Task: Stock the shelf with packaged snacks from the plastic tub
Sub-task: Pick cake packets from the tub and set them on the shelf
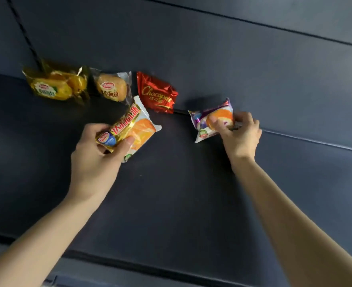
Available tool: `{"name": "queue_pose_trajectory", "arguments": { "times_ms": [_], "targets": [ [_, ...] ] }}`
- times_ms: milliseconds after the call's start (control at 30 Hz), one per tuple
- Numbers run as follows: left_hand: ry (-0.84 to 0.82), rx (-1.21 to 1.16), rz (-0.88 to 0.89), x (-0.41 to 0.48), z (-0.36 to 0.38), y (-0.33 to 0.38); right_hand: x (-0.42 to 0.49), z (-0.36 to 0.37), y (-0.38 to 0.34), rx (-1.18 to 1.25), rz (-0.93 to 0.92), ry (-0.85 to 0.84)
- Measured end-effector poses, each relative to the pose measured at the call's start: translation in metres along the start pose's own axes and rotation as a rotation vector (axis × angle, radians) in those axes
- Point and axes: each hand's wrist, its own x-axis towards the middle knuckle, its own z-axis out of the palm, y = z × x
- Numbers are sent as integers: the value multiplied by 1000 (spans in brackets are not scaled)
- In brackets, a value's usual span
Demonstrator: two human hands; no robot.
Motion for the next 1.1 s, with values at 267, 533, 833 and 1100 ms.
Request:
{"name": "queue_pose_trajectory", "arguments": {
  "times_ms": [267, 533, 833, 1100],
  "targets": [
    [-2, 11, 7, -6, 0, 1, 22, 19, -7, 275, 128, 29],
    [-37, -21, 12, -7, -1, 0, 26, 37, -7, -49, 60, -15],
    [-65, -57, 39, -6, -1, -2, 27, 33, -9, -75, 56, -67],
    [-58, -121, 12, -7, -1, 1, 28, 31, -10, -79, 99, -118]
  ]
}}
